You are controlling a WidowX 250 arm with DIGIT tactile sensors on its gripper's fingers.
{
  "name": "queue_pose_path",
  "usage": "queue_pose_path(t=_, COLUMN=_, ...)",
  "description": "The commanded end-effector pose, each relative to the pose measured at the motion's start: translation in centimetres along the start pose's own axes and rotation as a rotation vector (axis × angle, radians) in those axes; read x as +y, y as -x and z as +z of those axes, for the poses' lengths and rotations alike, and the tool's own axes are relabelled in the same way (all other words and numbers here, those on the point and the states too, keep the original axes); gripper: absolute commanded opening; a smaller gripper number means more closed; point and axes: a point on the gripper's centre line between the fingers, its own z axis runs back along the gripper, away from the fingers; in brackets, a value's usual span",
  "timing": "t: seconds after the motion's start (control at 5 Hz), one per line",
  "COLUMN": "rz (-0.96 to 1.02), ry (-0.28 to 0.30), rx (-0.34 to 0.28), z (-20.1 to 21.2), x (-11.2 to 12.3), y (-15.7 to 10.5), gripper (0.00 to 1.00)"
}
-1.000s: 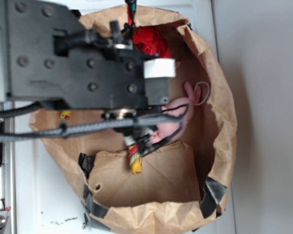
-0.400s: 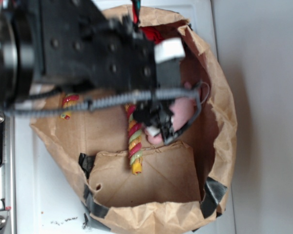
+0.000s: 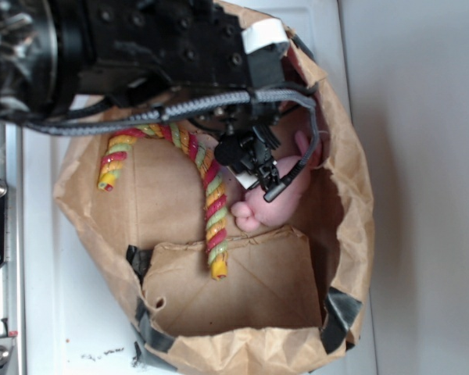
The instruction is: Grab the rock.
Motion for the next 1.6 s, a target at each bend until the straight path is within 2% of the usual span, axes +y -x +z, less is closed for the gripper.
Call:
queue_pose_path(t=0.0, rz=0.068, ry=-0.002, rx=-0.052, z=1.4, x=1.9, y=0.3, gripper=1.00)
queue_pose_path(t=0.2, rz=0.126, ry=-0.028, rx=-0.051, z=1.3, x=2.3, y=0.6, gripper=1.00)
queue_pose_path(t=0.4, rz=0.220, ry=-0.078, rx=-0.018, z=1.6, x=2.8, y=0.8, gripper=1.00)
queue_pose_path(t=0.6, rz=0.314, ry=-0.118, rx=-0.020, z=1.7, x=3.3, y=1.3, gripper=1.00)
queue_pose_path(t=0.8, rz=0.366, ry=-0.106, rx=-0.046, z=1.7, x=3.6, y=1.4, gripper=1.00)
queue_pose_path(t=1.0, rz=0.401, ry=-0.111, rx=-0.049, z=1.2, x=3.8, y=1.0, gripper=1.00)
queue_pose_path(t=1.4, rz=0.444, ry=-0.127, rx=-0.096, z=0.4, x=3.9, y=0.6, gripper=1.00)
